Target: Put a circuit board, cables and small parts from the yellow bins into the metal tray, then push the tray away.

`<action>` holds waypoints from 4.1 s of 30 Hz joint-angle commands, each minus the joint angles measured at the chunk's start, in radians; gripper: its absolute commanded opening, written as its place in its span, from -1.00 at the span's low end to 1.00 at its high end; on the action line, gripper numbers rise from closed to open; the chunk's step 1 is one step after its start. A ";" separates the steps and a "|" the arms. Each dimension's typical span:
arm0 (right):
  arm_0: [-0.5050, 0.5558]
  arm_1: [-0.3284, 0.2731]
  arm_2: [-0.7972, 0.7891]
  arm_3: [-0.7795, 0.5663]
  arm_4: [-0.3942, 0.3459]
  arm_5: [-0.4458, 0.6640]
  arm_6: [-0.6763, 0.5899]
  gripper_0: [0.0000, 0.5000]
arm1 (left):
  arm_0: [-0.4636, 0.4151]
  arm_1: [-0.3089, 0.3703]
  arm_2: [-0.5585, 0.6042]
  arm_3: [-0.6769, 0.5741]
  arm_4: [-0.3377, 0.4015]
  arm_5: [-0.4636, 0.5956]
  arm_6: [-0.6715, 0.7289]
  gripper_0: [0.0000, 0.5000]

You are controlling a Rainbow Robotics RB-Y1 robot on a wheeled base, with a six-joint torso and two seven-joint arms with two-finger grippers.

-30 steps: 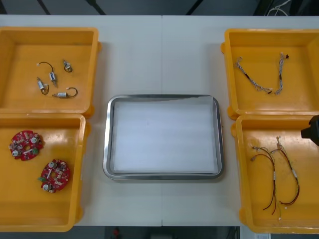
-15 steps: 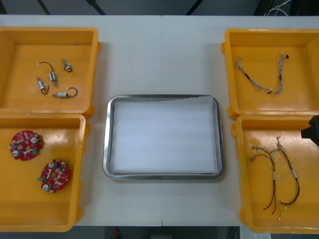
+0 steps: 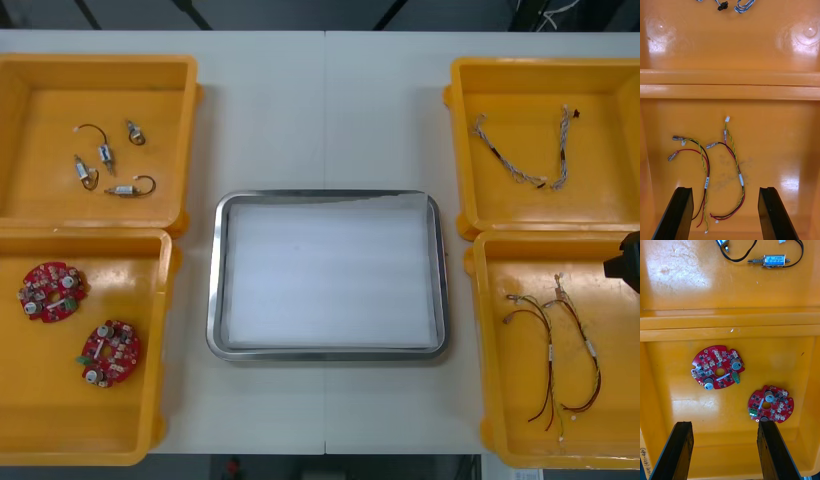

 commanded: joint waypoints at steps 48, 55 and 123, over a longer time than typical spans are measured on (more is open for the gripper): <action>0.017 -0.038 -0.031 -0.031 -0.006 0.003 -0.024 1.00 | 0.018 0.047 0.030 -0.021 0.007 -0.010 -0.051 1.00; 0.017 -0.038 -0.031 -0.031 -0.006 0.003 -0.024 1.00 | 0.018 0.047 0.030 -0.021 0.007 -0.010 -0.051 1.00; 0.477 -0.047 0.141 0.155 0.008 -0.673 0.155 1.00 | 0.253 0.107 -0.318 0.267 0.003 -0.653 -0.250 1.00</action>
